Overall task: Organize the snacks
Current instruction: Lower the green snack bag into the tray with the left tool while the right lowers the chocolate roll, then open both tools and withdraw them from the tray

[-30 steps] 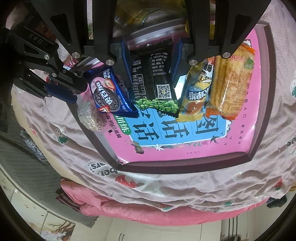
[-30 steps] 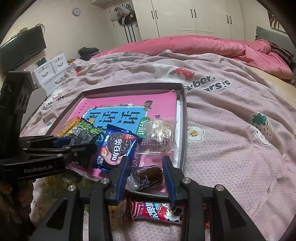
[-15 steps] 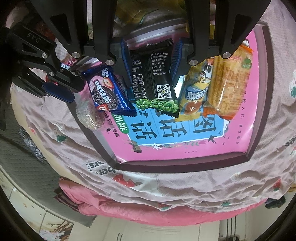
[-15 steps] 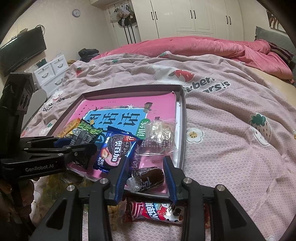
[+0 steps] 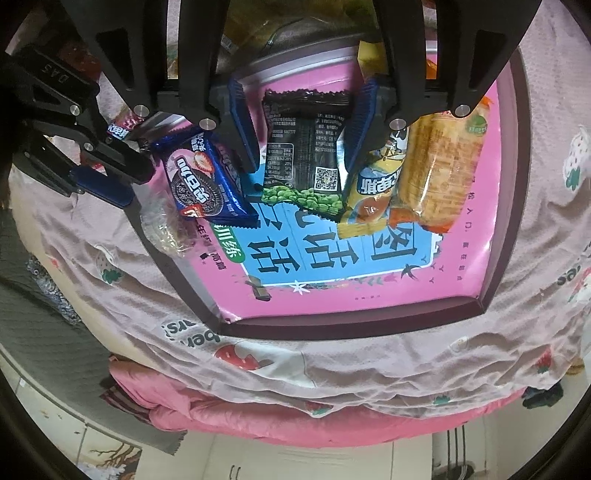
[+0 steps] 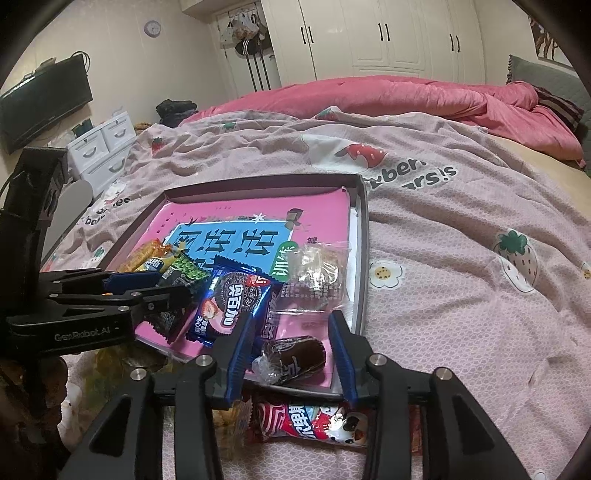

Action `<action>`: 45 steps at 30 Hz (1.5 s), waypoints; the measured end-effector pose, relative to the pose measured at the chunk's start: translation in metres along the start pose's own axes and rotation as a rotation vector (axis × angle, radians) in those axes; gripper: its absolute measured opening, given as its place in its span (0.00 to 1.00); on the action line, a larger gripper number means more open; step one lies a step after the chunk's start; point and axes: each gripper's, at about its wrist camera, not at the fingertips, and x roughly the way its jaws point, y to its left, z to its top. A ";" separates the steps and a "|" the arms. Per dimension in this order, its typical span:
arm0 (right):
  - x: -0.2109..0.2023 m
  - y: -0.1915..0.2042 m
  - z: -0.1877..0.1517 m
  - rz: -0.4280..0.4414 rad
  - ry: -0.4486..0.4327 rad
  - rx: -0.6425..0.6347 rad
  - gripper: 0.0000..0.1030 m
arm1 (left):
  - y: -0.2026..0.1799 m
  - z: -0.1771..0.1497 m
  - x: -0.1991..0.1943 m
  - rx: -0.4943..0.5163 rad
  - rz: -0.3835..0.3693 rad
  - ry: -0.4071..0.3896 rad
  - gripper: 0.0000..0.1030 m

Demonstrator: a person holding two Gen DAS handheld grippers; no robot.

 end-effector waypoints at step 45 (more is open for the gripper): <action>-0.039 0.006 0.009 0.014 -0.143 -0.014 0.57 | 0.020 0.004 -0.073 -0.051 -0.019 -0.079 0.61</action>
